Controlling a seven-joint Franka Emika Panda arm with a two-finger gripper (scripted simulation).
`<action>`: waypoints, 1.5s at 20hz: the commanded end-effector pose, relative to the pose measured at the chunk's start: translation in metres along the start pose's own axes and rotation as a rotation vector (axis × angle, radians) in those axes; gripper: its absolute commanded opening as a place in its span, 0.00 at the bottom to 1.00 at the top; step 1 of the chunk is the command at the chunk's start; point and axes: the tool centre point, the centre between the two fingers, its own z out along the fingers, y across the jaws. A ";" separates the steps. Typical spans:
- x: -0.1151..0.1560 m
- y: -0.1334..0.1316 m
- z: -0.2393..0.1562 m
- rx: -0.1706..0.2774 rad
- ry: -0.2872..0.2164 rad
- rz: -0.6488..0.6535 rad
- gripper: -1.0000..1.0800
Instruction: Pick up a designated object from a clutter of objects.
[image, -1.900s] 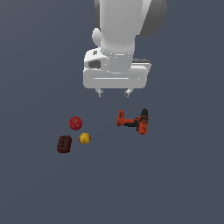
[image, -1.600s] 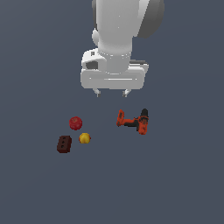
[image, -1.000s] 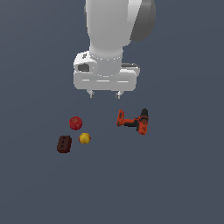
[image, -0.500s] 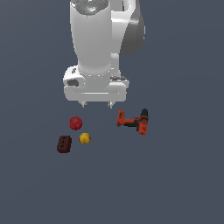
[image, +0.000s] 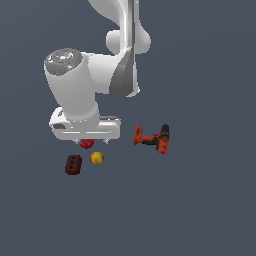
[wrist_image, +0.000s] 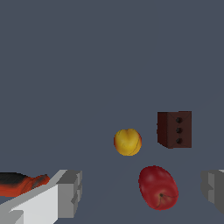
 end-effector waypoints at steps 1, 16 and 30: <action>0.006 0.022 0.023 0.006 0.002 -0.004 0.96; 0.010 0.112 0.128 0.029 0.013 -0.013 0.96; 0.008 0.119 0.154 0.031 0.013 -0.012 0.96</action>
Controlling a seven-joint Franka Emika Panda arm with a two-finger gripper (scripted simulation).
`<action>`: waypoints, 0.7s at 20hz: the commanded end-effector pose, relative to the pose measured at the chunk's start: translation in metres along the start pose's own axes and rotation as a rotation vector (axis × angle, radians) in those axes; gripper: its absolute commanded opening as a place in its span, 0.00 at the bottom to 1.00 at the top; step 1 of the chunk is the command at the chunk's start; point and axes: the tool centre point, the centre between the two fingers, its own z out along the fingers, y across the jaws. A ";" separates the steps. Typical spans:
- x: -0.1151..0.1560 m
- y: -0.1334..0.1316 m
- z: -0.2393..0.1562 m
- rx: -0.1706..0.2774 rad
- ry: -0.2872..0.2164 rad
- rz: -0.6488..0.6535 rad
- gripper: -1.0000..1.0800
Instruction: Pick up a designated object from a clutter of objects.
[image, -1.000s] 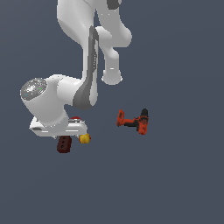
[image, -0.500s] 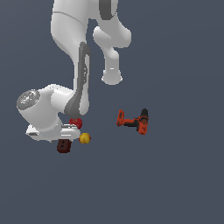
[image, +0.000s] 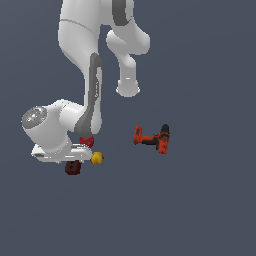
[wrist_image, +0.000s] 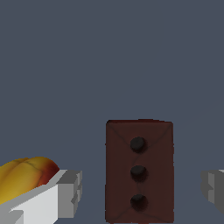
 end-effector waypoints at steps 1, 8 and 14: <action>-0.001 0.000 0.012 0.001 -0.001 0.000 0.96; -0.001 0.000 0.039 0.001 0.000 -0.001 0.96; 0.000 0.000 0.040 0.001 0.000 -0.001 0.00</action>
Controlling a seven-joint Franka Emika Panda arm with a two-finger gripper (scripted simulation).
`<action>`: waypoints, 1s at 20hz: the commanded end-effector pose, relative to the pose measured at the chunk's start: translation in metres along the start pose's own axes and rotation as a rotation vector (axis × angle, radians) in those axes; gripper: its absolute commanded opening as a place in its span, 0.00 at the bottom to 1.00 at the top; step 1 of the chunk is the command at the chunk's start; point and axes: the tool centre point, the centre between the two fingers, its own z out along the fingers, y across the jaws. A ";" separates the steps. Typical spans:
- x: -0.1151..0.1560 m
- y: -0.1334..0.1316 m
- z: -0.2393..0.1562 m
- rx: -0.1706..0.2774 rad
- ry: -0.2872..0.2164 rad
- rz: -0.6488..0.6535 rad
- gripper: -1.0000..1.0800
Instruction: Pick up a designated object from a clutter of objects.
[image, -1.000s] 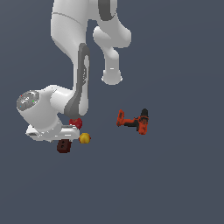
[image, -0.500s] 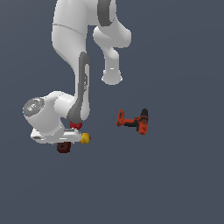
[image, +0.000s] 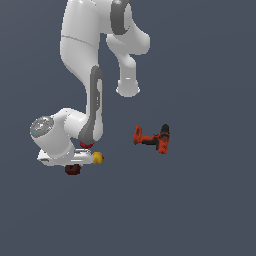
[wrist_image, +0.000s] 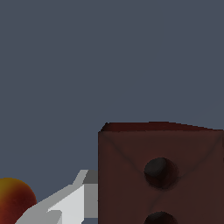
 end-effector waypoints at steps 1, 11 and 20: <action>0.001 0.000 0.000 0.000 0.001 -0.001 0.00; 0.001 -0.002 -0.002 0.000 0.000 0.000 0.00; 0.008 -0.036 -0.037 0.000 0.000 0.000 0.00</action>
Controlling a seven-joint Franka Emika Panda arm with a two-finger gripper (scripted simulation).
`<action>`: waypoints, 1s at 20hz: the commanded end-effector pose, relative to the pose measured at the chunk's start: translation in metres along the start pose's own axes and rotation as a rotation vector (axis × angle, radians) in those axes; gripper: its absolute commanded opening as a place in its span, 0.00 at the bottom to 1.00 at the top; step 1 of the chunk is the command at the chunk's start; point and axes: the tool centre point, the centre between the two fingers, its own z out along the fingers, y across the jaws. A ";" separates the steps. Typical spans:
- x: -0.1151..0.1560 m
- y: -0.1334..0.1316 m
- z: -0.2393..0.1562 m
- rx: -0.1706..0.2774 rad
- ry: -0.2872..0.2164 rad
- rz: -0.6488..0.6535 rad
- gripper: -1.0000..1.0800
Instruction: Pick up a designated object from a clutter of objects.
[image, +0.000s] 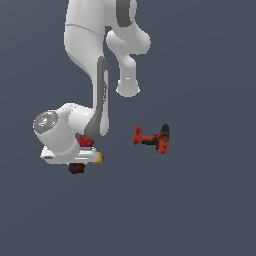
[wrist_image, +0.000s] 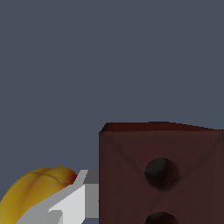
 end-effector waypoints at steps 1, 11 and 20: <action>0.005 -0.015 -0.017 -0.001 0.003 -0.001 0.00; 0.024 -0.100 -0.107 -0.002 0.003 -0.001 0.00; 0.044 -0.179 -0.190 -0.003 0.003 -0.001 0.00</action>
